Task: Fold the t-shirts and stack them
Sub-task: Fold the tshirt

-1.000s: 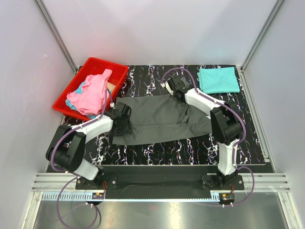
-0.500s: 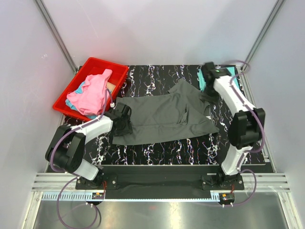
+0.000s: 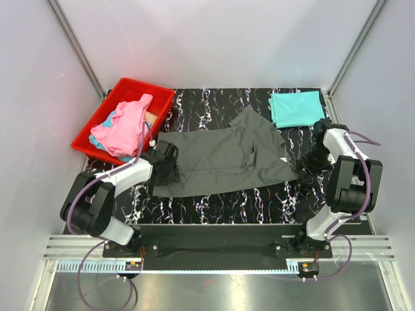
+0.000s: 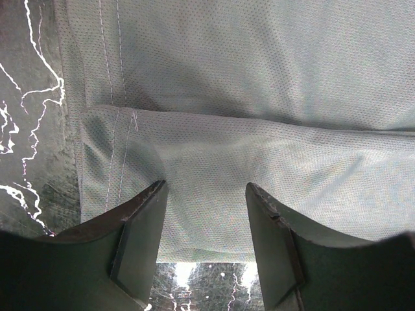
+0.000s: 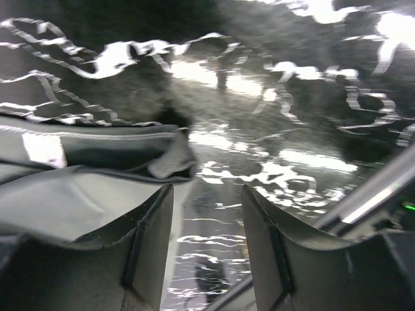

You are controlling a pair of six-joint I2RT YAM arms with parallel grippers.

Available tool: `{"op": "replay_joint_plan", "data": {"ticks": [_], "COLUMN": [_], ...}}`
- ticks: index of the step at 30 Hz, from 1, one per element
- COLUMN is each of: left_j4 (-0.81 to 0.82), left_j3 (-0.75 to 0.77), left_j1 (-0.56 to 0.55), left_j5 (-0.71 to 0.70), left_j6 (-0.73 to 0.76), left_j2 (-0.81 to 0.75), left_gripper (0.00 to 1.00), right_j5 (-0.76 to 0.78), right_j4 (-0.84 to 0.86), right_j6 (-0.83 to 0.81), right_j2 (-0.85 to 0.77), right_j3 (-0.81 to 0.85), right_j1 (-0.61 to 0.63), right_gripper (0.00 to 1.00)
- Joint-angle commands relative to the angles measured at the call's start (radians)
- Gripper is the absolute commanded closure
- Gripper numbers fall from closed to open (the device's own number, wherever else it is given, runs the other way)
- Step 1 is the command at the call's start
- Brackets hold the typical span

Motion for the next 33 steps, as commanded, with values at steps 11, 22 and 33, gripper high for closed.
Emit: {"op": "replay_joint_plan", "data": {"ticks": [11,22,33], "left_j4": [-0.009,-0.039,-0.073], "left_j3": [-0.008,0.013,0.012], "left_j1": [-0.005,-0.007,-0.074], "left_j5": [-0.052,-0.080,-0.089], "left_j6": [0.002,0.005,-0.038], "left_j2": [-0.003,0.049,0.003], "left_gripper": [0.42,0.42,0.42], "right_j5": [-0.054,0.115,0.239], "right_j4": [0.218,0.162,0.055], "right_j6": [0.146,0.094,0.014], "right_j2": [-0.030,-0.042,-0.154], "right_j3": [-0.142,-0.131,-0.247], "right_j1": [-0.001,-0.009,-0.009], "right_gripper": [0.49,0.95,0.89]}}
